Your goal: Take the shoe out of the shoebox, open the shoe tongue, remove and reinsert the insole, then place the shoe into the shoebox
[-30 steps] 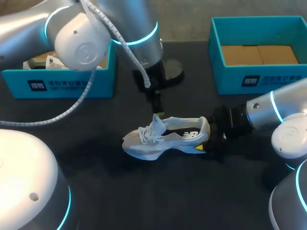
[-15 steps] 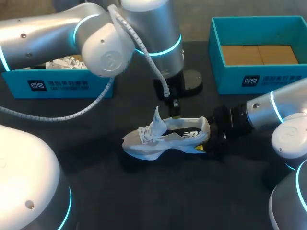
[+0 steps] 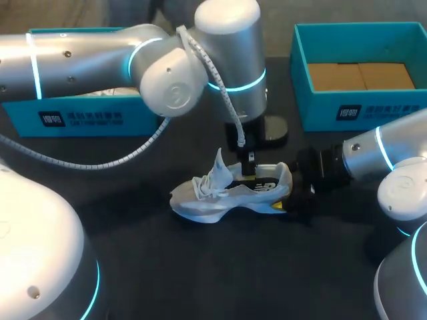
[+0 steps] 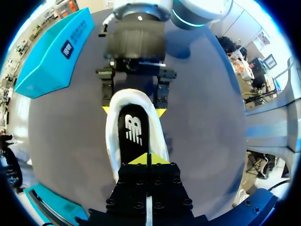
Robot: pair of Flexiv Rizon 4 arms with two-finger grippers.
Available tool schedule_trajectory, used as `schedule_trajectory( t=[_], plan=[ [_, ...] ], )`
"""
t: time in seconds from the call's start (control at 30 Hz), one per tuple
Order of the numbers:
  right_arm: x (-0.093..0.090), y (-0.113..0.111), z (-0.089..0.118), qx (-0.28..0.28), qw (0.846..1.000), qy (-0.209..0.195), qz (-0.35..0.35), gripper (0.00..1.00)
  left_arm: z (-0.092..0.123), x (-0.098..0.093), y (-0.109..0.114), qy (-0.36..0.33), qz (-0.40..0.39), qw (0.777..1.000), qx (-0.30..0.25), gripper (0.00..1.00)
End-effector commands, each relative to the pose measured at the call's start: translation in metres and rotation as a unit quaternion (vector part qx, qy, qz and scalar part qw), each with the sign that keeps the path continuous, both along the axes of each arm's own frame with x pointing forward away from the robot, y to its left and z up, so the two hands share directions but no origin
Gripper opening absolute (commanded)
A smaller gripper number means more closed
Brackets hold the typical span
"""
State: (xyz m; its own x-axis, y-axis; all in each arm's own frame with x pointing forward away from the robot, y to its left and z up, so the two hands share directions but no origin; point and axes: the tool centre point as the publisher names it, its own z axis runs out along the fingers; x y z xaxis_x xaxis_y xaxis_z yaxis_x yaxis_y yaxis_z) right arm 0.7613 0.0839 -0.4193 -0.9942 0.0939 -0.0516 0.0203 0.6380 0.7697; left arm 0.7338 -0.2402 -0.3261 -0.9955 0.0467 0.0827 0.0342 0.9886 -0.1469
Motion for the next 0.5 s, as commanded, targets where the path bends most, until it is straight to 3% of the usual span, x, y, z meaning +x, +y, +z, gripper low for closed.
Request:
schedule_trajectory(
  t=[0.03, 0.5],
  plan=[
    [0.0, 0.001, 0.0, -0.001, 1.0, 0.0, 0.0, 0.0, -0.013, 0.005, -0.008, 0.018, -0.005, 1.0, 0.003, 0.0],
    [0.0, 0.001, 0.0, -0.001, 1.0, 0.0, 0.0, 0.0, -0.039, 0.002, -0.017, 0.048, -0.035, 0.998, 0.03, 0.0]
  ],
)
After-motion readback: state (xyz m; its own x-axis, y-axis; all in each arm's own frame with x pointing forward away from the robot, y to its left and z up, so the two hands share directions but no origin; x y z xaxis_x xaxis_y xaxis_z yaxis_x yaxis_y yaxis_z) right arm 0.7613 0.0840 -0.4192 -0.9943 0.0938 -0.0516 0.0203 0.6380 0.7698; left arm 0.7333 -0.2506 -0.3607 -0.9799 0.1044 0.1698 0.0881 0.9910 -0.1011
